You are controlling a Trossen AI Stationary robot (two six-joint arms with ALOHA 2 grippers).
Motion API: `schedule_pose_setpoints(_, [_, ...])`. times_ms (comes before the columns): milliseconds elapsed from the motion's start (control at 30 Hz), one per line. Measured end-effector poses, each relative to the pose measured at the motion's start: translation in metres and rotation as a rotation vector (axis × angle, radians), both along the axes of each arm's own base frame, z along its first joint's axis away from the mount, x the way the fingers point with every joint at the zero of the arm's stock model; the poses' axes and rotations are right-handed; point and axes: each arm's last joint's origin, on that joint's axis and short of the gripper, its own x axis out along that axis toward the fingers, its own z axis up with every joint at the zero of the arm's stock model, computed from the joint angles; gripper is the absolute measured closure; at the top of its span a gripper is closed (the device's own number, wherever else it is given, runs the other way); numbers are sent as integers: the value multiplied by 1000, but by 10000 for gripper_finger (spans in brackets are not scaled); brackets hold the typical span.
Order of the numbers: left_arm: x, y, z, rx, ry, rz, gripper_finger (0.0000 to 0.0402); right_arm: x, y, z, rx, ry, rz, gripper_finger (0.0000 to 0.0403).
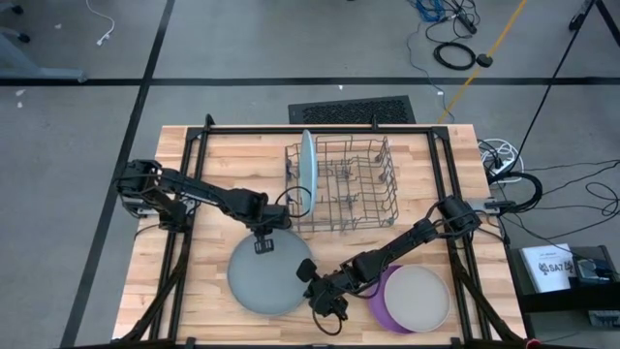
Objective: Sort dishes
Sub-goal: Put the gray plate into the dish rack
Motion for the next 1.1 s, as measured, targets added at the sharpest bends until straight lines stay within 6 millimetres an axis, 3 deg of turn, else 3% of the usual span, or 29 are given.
schedule_pose_setpoints(367, [-5,-1,65,18,-216,-3,400,-1,2,1,-10,-10,-12,402])
schedule_pose_setpoints(567, [-19,-18,108,-4,-399,-72,393,1,7,18,-12,-59,-27,403])
schedule_pose_setpoints(800, [-47,-45,150,-26,-580,-120,309,-1,4,41,-16,-122,-69,403])
schedule_pose_setpoints(967, [-57,-67,161,-60,-673,-195,252,-3,0,61,9,-162,-85,403])
schedule_pose_setpoints(1100, [-63,-82,162,-139,-672,-237,248,-7,-5,81,47,-198,-91,403])
